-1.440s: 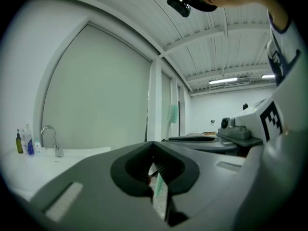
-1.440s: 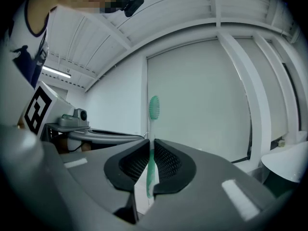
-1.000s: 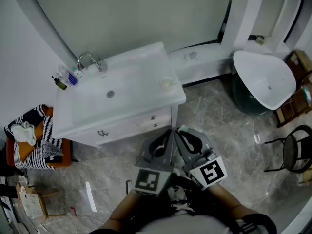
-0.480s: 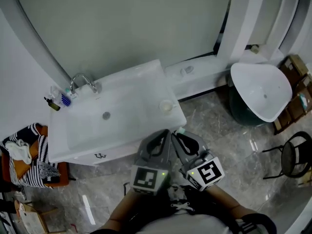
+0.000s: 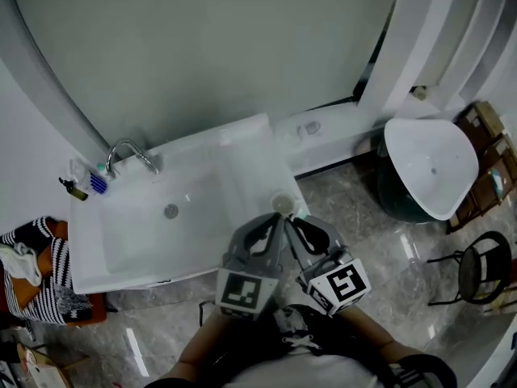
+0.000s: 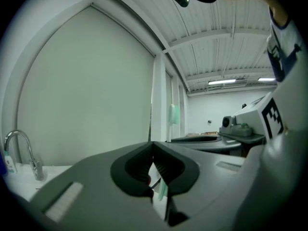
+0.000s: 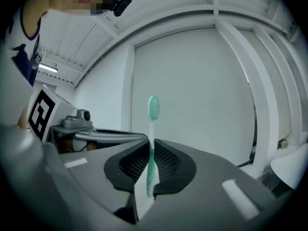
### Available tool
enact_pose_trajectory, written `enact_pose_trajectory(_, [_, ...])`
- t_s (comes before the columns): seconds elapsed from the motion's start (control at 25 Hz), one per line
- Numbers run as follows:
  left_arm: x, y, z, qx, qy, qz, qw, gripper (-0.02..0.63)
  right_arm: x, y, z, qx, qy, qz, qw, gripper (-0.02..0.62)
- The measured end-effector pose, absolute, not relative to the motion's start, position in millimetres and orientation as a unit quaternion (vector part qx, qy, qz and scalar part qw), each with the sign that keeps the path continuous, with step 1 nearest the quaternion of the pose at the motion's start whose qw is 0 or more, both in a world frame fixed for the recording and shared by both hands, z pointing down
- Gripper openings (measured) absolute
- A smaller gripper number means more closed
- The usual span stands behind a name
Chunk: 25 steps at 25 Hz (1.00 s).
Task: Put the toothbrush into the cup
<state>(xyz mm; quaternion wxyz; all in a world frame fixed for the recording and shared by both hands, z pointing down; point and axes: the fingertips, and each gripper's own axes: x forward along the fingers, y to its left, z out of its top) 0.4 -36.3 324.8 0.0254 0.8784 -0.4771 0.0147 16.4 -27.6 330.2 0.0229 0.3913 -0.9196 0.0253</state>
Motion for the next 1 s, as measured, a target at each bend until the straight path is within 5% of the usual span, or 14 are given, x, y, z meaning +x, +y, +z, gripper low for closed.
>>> enact_pose_trajectory(1.0, [-18.6, -100.8, 369.4, 0.903, -0.426, 0.032, 0.048, 0.000, -3.7, -100.3, 368.5, 0.412, -0.909, 0.037, 0.050, 0.031])
